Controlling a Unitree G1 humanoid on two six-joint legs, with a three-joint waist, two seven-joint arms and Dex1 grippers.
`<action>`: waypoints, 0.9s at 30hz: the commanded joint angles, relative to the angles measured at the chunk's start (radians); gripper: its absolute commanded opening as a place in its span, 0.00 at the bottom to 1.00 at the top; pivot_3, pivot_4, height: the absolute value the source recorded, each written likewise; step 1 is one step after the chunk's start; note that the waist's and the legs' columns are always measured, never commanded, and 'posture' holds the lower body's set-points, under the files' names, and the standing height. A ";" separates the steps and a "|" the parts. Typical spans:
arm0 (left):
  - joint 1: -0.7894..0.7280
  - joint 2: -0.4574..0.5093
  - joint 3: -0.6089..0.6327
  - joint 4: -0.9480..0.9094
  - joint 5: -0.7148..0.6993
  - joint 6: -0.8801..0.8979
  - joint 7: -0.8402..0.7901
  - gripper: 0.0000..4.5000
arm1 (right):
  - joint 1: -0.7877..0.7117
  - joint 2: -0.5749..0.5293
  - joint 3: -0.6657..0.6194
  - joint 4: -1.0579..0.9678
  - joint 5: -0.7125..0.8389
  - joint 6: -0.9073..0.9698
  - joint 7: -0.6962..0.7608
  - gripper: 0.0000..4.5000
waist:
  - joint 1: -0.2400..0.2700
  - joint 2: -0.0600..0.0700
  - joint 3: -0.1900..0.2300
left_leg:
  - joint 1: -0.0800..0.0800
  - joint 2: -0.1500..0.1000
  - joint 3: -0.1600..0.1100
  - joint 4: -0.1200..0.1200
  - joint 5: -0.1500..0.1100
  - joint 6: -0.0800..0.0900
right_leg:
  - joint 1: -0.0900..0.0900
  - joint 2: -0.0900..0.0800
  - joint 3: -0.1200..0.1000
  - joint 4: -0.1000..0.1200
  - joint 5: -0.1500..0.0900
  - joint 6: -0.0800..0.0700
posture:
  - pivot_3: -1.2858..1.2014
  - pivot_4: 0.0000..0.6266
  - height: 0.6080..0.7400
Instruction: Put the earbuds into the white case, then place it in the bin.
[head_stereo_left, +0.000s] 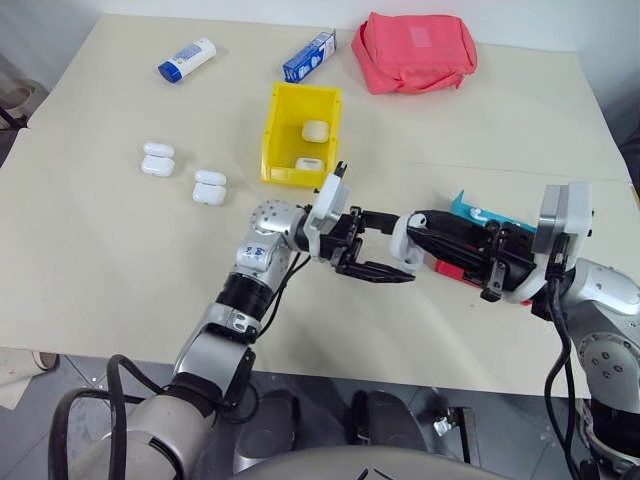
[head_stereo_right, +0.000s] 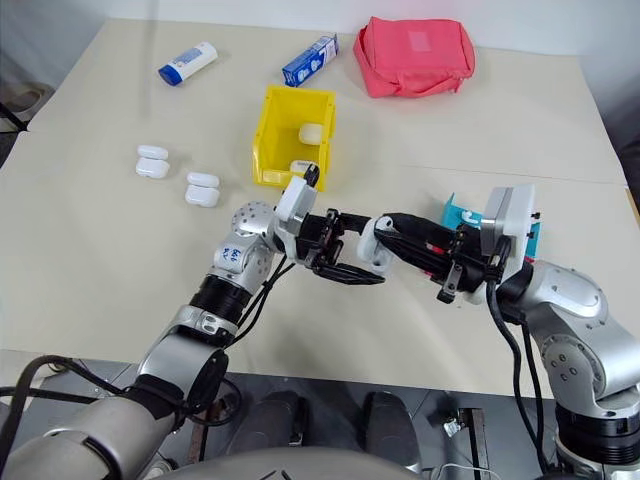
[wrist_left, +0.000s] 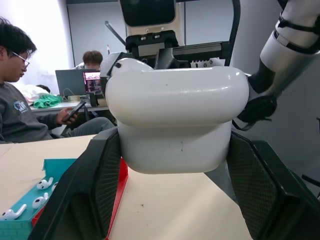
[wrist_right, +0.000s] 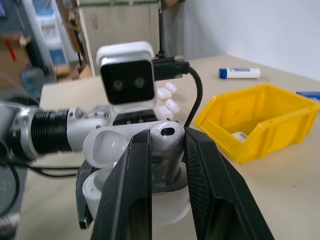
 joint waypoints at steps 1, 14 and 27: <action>-0.063 -0.010 0.059 -0.020 -0.055 -0.051 -0.066 0.62 | 0.061 -0.047 0.024 0.035 -0.045 0.011 0.056 0.12 | 0.000 0.000 0.000 | 0.000 0.000 0.000 0.000 0.000 0.000 | 0.000 0.000 0.000 0.000 0.000 0.000 | 0.52 0.24 1.00; -0.069 0.005 0.064 -0.008 -0.065 -0.064 -0.060 0.62 | 0.064 -0.134 0.011 0.098 -0.049 -0.019 0.144 0.12 | -0.001 0.000 0.000 | 0.000 0.000 0.000 0.000 0.000 0.000 | 0.000 0.000 -0.001 0.000 0.000 0.000 | 0.52 0.24 1.00; -0.056 -0.001 0.053 -0.027 -0.059 -0.057 -0.069 0.62 | -0.099 -0.166 0.104 0.157 -0.094 -0.034 0.205 0.12 | 0.000 0.000 0.000 | 0.000 0.001 0.000 0.001 0.000 0.001 | 0.000 0.000 -0.002 -0.001 0.000 0.000 | 0.52 0.24 1.00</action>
